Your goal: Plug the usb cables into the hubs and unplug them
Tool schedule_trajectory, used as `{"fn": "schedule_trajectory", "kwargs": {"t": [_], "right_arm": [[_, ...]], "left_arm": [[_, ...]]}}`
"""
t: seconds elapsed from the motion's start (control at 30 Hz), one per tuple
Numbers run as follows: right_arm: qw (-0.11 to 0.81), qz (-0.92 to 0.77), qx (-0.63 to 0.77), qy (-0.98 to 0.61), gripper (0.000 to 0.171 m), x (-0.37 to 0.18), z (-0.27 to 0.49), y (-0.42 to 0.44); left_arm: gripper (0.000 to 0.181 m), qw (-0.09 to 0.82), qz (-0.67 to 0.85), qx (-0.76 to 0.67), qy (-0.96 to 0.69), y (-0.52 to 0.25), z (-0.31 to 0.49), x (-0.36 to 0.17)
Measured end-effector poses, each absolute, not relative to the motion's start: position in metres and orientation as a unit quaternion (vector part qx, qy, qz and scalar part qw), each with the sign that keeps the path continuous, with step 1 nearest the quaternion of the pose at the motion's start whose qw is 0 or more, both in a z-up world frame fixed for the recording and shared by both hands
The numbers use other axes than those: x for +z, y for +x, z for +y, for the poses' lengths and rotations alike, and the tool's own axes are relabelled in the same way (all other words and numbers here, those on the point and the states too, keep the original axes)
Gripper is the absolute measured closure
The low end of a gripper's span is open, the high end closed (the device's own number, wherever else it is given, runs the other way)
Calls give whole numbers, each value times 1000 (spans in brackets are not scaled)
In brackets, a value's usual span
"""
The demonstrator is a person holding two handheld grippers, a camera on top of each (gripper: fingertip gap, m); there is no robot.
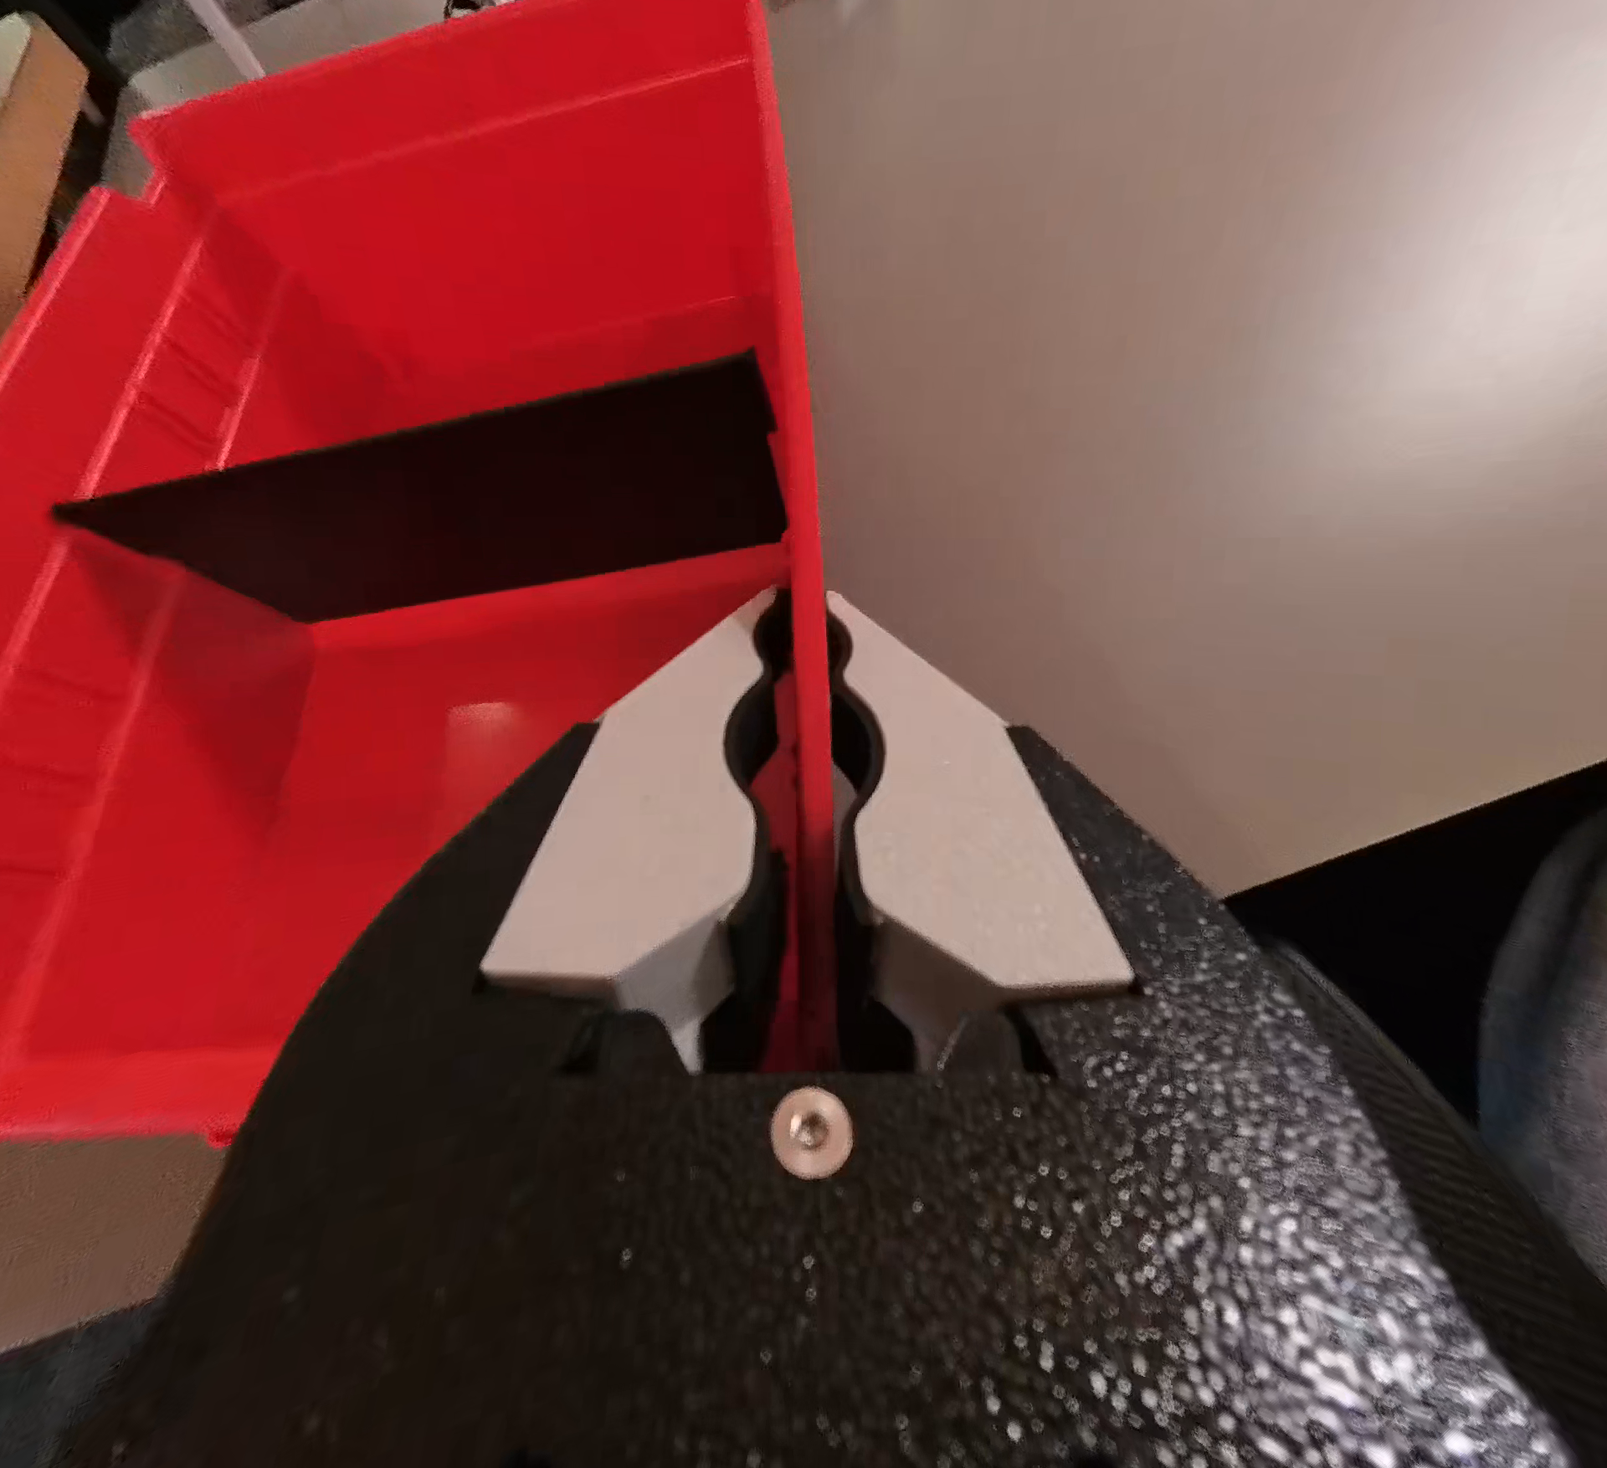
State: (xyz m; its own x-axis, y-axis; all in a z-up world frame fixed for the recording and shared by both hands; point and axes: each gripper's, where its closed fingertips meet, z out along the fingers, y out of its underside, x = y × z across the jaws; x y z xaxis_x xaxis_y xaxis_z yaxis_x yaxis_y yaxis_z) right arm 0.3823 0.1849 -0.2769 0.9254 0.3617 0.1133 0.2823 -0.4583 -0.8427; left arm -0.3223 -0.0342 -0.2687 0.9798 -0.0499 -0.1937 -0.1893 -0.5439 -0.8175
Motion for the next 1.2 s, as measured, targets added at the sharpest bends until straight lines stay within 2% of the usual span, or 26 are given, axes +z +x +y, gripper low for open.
{"fn": "schedule_trajectory", "kwargs": {"t": [0.03, 0.2, 0.57, 0.8, 1.0, 1.2], "right_arm": [[484, -192, 42, -853, 168, -277, 185, 381], [483, -232, 58, -842, 165, -277, 183, 371], [471, -385, 137, -782, 157, -277, 190, 327], [460, -447, 195, -742, 156, -276, 208, 304], [461, -446, 248, -726, 159, -274, 246, 281], [451, -495, 241, -703, 162, -275, 278, 243]], "left_arm": [[178, 470, 85, 83, -875, -320, -35, -269], [177, 469, 167, 74, -864, -298, -42, -267], [178, 469, 379, -86, -793, -228, -87, -269], [179, 452, 458, -218, -734, -187, -112, -267], [179, 448, 482, -250, -710, -180, -104, -266], [179, 441, 496, -258, -702, -174, -98, -266]]}}
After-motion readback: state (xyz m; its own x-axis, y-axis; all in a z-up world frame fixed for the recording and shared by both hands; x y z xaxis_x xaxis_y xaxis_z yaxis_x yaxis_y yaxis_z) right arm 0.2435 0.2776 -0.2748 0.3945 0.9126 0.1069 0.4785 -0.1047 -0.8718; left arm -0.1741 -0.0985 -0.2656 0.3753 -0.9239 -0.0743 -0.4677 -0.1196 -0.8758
